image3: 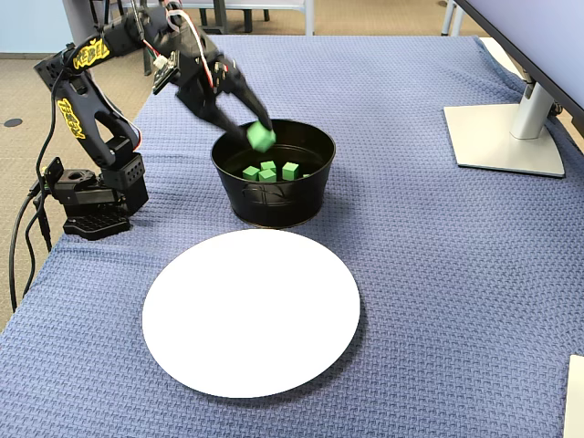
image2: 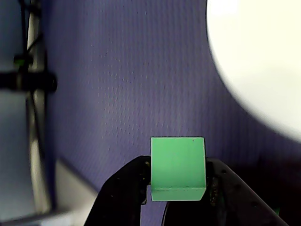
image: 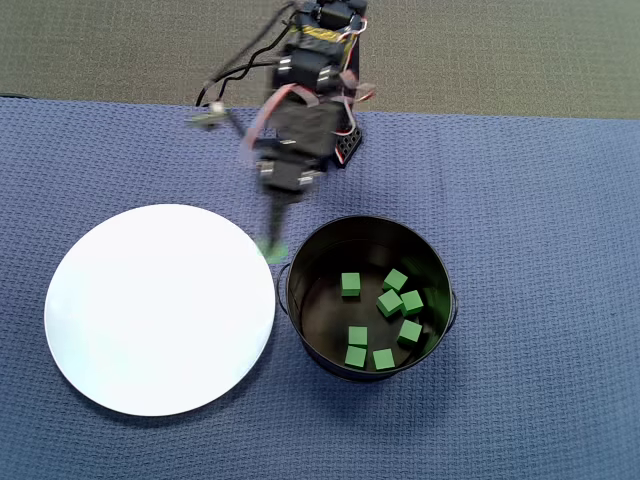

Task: Pick up the green cubes from the white plate and place them in the black recipient

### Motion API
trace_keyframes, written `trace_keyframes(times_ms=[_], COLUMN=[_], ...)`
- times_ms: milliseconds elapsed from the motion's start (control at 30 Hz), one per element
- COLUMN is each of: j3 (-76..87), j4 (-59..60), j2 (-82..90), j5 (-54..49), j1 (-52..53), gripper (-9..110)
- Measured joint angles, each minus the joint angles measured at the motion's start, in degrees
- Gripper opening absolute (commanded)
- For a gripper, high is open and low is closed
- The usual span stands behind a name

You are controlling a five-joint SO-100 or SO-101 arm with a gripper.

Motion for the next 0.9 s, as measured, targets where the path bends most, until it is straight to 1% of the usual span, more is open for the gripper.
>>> trace_keyframes(times_ms=[67, 133, 300, 333, 367, 400, 433, 467, 533, 667, 733, 800, 900], j3=[2.64, 5.19, 11.60, 12.48, 12.83, 13.01, 13.01, 12.92, 12.66, 12.04, 12.13, 13.45, 19.34], j4=[0.26, -0.62, -5.89, -6.68, -7.21, -7.47, -7.47, -7.03, -4.83, 0.97, 3.96, 7.12, 8.96], j2=[1.32, 1.41, -1.67, -2.55, -3.16, -3.43, -3.43, -3.43, -3.34, 0.18, 4.66, 10.28, 19.78], j5=[6.77, 11.34, 15.64, 15.82, 15.91, 15.73, 14.94, 13.89, 12.30, 11.25, 10.02, 8.17, 6.50], j1=[-5.89, -9.58, -13.71, -14.41, -15.21, -15.82, -16.35, -16.88, -17.75, -16.88, -14.68, -12.74, -10.55], gripper=[0, 0, 0, 5, 24, 36, 40, 41, 40, 31, 14, 0, 0])
